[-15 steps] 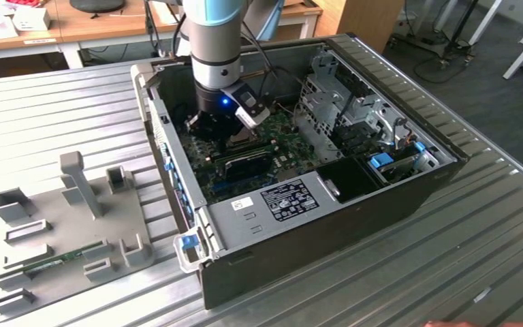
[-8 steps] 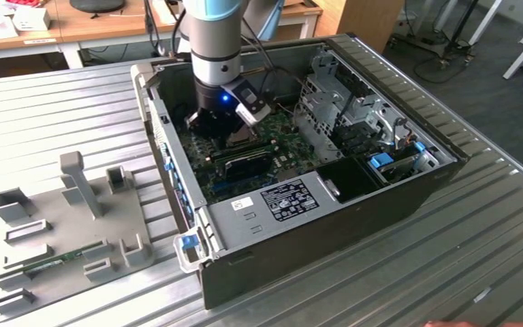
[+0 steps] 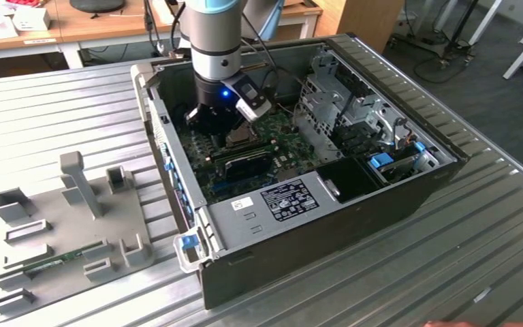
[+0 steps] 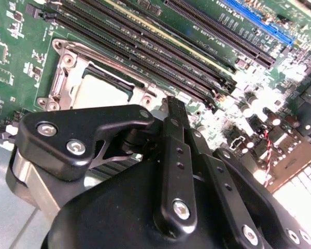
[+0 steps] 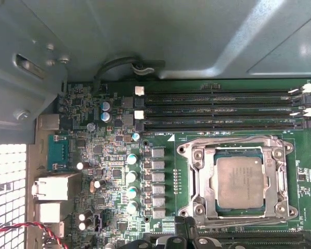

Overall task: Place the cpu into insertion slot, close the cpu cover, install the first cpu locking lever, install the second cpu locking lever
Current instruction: 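Install the second cpu locking lever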

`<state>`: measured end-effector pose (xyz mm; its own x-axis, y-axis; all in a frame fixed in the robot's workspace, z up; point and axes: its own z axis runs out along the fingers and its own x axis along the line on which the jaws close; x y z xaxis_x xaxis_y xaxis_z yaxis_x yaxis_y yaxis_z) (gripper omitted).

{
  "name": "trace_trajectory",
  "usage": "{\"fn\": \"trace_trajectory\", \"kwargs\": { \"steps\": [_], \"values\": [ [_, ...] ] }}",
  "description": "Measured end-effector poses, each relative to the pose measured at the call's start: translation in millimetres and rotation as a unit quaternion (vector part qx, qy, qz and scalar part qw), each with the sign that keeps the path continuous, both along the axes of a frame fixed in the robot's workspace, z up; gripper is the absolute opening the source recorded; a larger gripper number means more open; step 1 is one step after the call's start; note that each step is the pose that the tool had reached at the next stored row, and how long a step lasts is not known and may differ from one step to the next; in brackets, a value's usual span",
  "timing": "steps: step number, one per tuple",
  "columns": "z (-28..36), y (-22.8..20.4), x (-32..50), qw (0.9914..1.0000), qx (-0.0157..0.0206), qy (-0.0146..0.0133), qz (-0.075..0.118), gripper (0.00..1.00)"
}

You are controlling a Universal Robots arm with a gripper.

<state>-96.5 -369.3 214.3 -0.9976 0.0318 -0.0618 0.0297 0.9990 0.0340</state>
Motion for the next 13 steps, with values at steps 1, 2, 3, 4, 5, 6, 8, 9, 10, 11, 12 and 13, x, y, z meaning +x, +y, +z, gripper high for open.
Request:
{"fn": "trace_trajectory", "kwargs": {
  "steps": [1, 2, 3, 4, 5, 6, 8, 9, 10, 11, 12, 13],
  "values": [
    [0.0, 0.0, 0.0, 1.00000, 0.0000, 0.0000, 0.000, 0.10],
    [0.0, 0.0, 0.0, 1.00000, 0.0000, 0.0000, 0.000, 0.10],
    [0.0, 0.0, 0.0, 1.00000, 0.0001, 0.0000, 0.000, 0.10],
    [0.1, 0.0, 0.5, 1.00000, 0.0001, 0.0001, 0.000, 0.10],
    [0.1, 0.0, 1.5, 1.00000, 0.0000, 0.0001, 0.000, 0.10],
    [0.1, 0.0, 3.4, 1.00000, 0.0000, 0.0001, 0.000, 0.10],
    [-0.1, 0.0, 8.4, 1.00000, 0.0000, 0.0001, 0.000, 0.10],
    [-0.1, 0.0, 11.2, 1.00000, 0.0000, 0.0001, 0.000, 0.10],
    [-0.2, 0.0, 14.1, 1.00000, 0.0000, 0.0001, -0.001, 0.10],
    [-0.3, 0.0, 16.8, 1.00000, 0.0000, 0.0001, -0.001, 0.10],
    [-0.4, 0.0, 19.5, 1.00000, 0.0001, 0.0000, -0.001, 0.10],
    [-0.5, 0.0, 22.1, 1.00000, 0.0000, 0.0001, -0.001, 0.10]
  ]
}}
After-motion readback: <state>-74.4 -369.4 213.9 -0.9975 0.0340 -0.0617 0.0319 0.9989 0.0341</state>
